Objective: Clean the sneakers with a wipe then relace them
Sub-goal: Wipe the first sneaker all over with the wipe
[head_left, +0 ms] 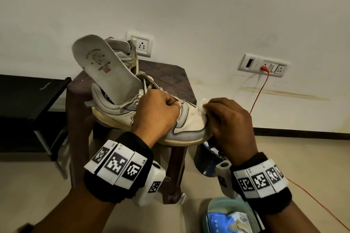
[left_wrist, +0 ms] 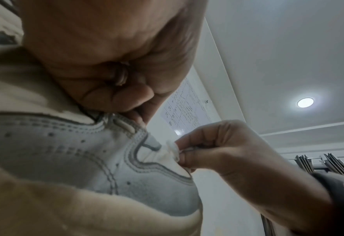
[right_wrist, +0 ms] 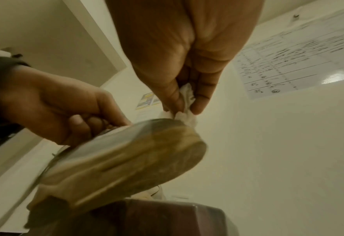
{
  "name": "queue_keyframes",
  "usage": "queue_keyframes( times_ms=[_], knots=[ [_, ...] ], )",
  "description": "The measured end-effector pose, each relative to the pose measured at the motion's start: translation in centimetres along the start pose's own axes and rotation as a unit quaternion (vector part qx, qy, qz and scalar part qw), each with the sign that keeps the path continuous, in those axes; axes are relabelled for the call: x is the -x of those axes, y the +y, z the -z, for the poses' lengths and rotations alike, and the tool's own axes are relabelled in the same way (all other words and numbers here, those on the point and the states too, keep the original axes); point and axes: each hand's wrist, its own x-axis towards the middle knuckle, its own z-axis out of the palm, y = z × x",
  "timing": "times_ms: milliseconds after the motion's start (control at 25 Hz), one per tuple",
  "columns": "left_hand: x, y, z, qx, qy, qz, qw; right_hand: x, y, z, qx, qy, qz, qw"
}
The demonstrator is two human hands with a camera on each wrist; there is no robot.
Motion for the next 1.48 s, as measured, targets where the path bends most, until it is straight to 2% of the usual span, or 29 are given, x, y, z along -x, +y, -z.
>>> queue_keyframes(
  times_ms=[80, 240, 320, 520, 680, 840, 960, 1160, 1240, 1320, 1400, 1480],
  knots=[
    [0.2, 0.0, -0.3, -0.003, -0.005, -0.003, 1.000, 0.1, 0.0, 0.1, -0.008, -0.012, -0.014, 1.000],
    [-0.1, 0.0, -0.5, -0.009, 0.002, -0.006, 1.000, 2.0, -2.9, -0.2, -0.030, -0.107, 0.073, 0.991],
    [-0.4, -0.2, -0.5, -0.007, 0.005, -0.003, 1.000, 2.1, -3.3, -0.4, -0.030, -0.121, 0.077, 0.989],
    [-0.6, 0.0, -0.8, -0.005, 0.010, -0.003, 1.000, 2.2, -4.4, -1.0, -0.024, -0.083, -0.016, 0.996],
    [-2.9, 0.9, -1.7, 0.024, 0.020, 0.016, 0.999, -0.1, -3.4, -2.8, 0.004, -0.043, -0.072, 0.996],
    [-6.2, 2.2, -1.9, 0.062, -0.039, 0.078, 0.994, -2.8, -1.7, -4.8, 0.013, -0.031, -0.112, 0.993],
    [-7.6, 3.5, -1.7, 0.072, -0.074, 0.079, 0.992, -4.6, -0.7, -5.6, 0.018, -0.026, -0.122, 0.992],
    [-4.2, 3.0, 0.6, -0.011, -0.067, -0.017, 0.998, -5.6, 0.4, -6.2, 0.010, -0.025, -0.137, 0.990],
    [-2.2, 1.9, 2.8, -0.049, -0.084, 0.003, 0.995, -5.6, 0.3, -6.3, 0.008, -0.029, -0.151, 0.988],
    [-0.6, 1.1, 5.2, -0.038, -0.083, 0.045, 0.995, -5.7, 0.2, -6.3, 0.011, -0.029, -0.153, 0.988],
    [0.8, 0.7, 7.3, -0.034, -0.064, 0.053, 0.996, -5.8, -0.1, -6.3, 0.024, -0.034, -0.149, 0.988],
    [2.6, 0.3, 8.8, -0.081, -0.092, 0.058, 0.991, -6.3, -0.2, -6.3, 0.030, -0.045, -0.156, 0.986]
  ],
)
